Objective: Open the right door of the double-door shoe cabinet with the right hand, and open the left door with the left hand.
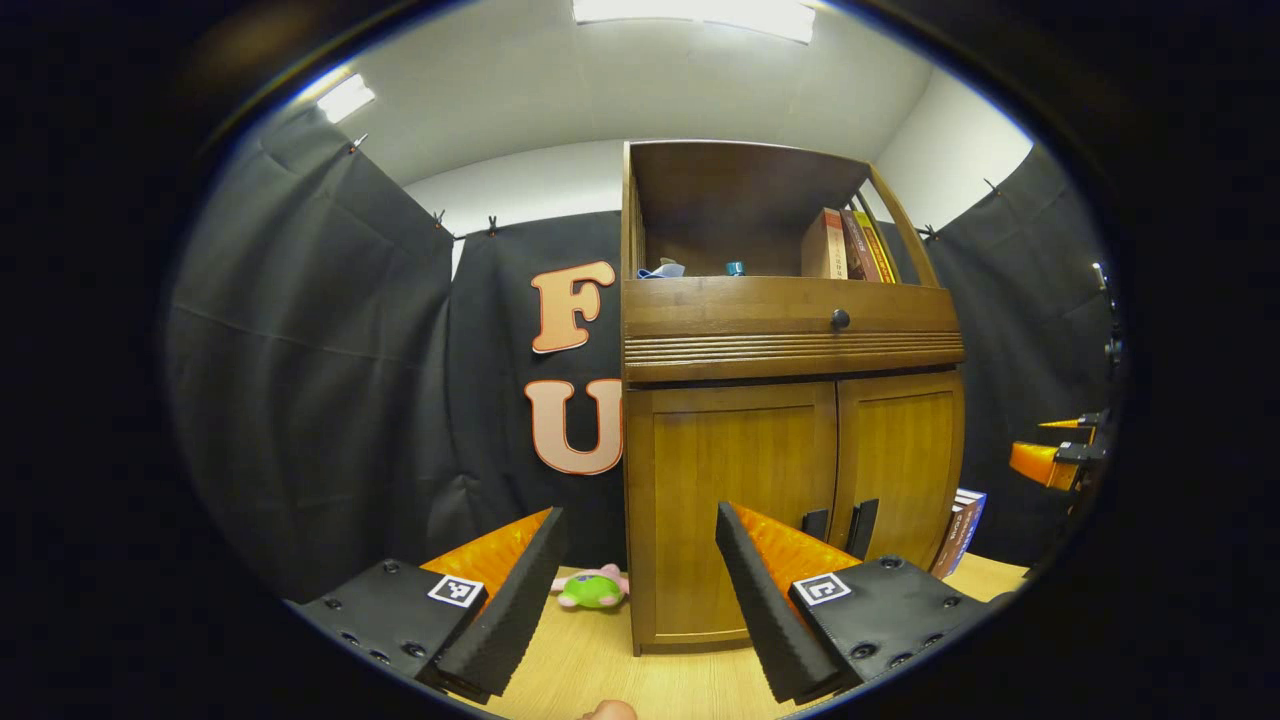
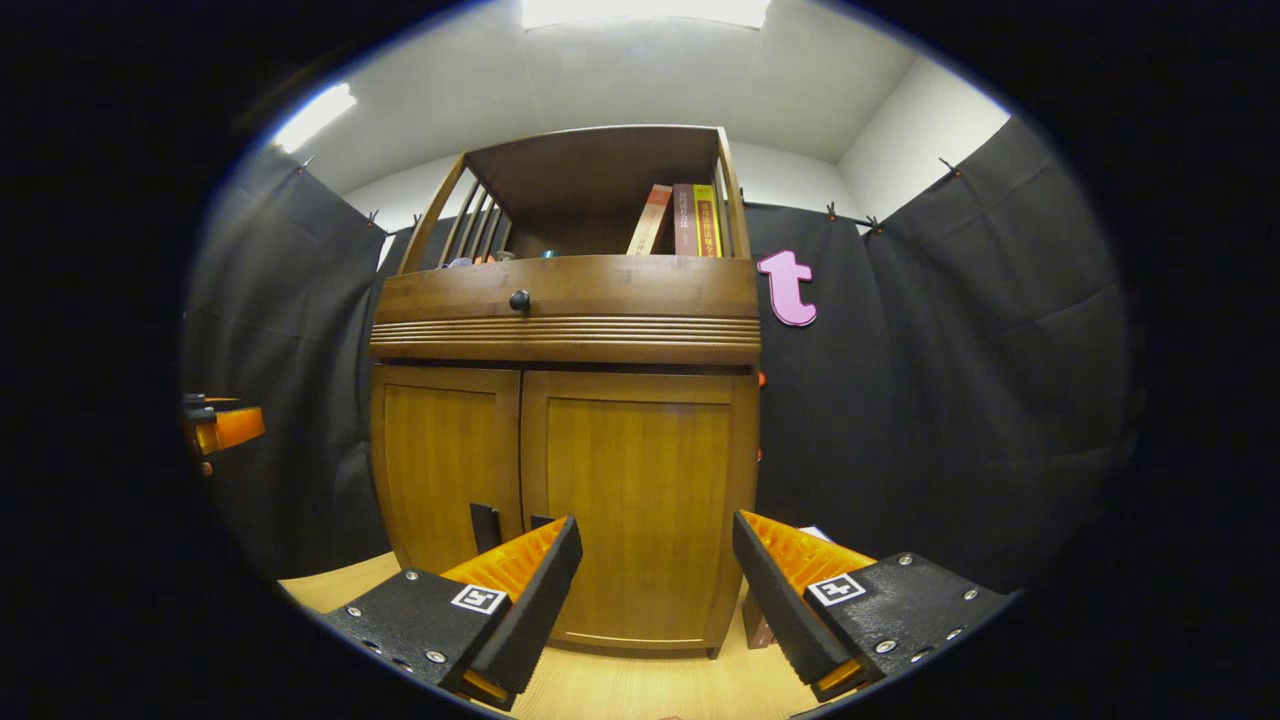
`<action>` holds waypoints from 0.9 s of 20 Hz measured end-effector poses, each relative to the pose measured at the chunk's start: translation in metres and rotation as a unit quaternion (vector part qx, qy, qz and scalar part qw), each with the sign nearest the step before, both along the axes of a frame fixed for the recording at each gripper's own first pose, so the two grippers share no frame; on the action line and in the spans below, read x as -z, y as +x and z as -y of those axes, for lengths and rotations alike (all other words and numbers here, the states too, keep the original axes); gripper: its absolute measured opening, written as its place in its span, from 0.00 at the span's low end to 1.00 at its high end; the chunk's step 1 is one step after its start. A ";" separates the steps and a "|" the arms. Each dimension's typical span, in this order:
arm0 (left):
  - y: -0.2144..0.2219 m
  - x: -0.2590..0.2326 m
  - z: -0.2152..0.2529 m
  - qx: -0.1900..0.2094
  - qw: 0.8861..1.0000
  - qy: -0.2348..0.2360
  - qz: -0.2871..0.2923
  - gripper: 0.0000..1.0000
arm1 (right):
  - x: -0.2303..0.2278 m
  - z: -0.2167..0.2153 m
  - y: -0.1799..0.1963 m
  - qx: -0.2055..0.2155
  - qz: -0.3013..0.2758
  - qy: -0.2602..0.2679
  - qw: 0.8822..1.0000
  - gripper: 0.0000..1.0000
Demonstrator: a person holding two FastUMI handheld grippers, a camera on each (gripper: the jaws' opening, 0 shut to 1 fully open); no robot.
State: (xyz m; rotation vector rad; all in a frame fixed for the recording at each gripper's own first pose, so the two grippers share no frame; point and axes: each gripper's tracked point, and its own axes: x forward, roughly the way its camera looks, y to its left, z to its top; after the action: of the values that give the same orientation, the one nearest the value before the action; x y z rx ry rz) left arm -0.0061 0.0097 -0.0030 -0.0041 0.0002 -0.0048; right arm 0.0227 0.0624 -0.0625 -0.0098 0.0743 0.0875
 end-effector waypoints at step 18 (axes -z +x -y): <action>-0.007 0.016 -0.044 -0.035 0.999 0.011 -0.006 0.96 | 0.144 -0.120 0.116 -0.038 -0.083 -0.004 0.996 0.93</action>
State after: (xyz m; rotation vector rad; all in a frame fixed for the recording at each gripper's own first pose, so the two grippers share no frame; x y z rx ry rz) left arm -0.0127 0.0538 -0.0188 0.0170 0.0122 0.0657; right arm 0.1392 0.1823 -0.2066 -0.0124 0.2413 0.1651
